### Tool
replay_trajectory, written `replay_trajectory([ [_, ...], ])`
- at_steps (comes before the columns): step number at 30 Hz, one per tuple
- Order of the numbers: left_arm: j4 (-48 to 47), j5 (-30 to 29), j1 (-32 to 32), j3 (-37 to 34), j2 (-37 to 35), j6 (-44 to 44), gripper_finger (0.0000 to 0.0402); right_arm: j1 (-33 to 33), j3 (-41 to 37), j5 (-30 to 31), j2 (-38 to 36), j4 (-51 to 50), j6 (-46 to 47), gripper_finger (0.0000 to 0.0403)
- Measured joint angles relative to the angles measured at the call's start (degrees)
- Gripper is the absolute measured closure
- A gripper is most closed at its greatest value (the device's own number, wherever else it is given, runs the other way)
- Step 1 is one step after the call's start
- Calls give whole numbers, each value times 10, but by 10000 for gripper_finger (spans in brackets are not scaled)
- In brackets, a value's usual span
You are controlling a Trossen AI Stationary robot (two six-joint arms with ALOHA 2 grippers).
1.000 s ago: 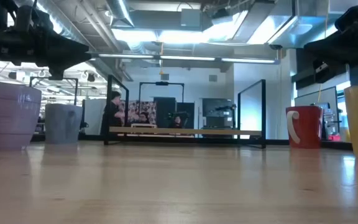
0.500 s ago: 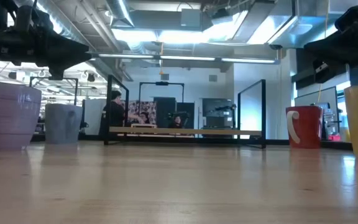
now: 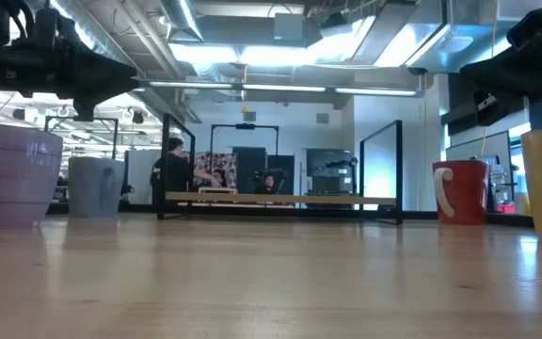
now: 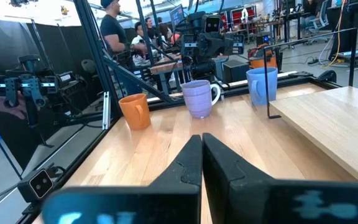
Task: Place coffee mugs
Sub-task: Put the yellow mug on the shelf
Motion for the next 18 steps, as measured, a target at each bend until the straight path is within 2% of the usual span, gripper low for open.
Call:
replay_trajectory([
  [10, 0, -5, 0, 0, 0, 3, 276, 0, 0, 24, 0, 75, 112, 402],
  [18, 54, -5, 0, 0, 0, -9, 276, 0, 2, 157, 0, 84, 200, 402],
])
